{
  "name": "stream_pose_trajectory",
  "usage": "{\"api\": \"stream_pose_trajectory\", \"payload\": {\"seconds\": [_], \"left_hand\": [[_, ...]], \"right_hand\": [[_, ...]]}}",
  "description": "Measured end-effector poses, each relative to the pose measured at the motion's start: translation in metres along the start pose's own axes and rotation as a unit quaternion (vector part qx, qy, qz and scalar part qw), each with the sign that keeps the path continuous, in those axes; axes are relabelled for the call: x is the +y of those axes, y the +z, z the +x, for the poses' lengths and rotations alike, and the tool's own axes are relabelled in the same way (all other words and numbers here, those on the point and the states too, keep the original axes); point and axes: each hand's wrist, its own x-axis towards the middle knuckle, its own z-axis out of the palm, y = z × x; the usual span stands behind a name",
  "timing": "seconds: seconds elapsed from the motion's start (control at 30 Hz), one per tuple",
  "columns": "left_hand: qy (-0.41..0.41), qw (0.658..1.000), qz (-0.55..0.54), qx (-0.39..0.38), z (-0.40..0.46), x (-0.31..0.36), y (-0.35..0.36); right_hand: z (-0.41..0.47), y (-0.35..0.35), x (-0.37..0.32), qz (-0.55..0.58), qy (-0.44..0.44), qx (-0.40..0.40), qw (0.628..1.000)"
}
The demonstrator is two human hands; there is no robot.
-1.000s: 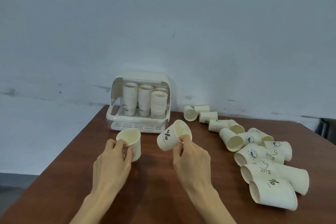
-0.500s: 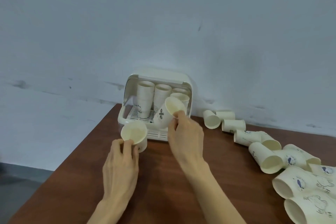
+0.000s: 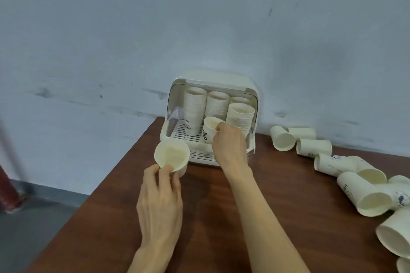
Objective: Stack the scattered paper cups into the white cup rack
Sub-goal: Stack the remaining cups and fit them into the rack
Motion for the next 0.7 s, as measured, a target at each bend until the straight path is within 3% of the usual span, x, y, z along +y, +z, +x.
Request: {"api": "stream_pose_trajectory", "payload": {"seconds": [0.33, 0.7], "left_hand": [[-0.07, 0.996, -0.052, -0.03, 0.003, -0.002, -0.006], [-0.062, 0.997, -0.049, -0.004, 0.092, 0.008, 0.02]], "right_hand": [[-0.005, 0.001, 0.003, -0.051, -0.033, -0.061, 0.996], [-0.001, 0.009, 0.008, -0.039, -0.018, -0.048, 0.998]]}}
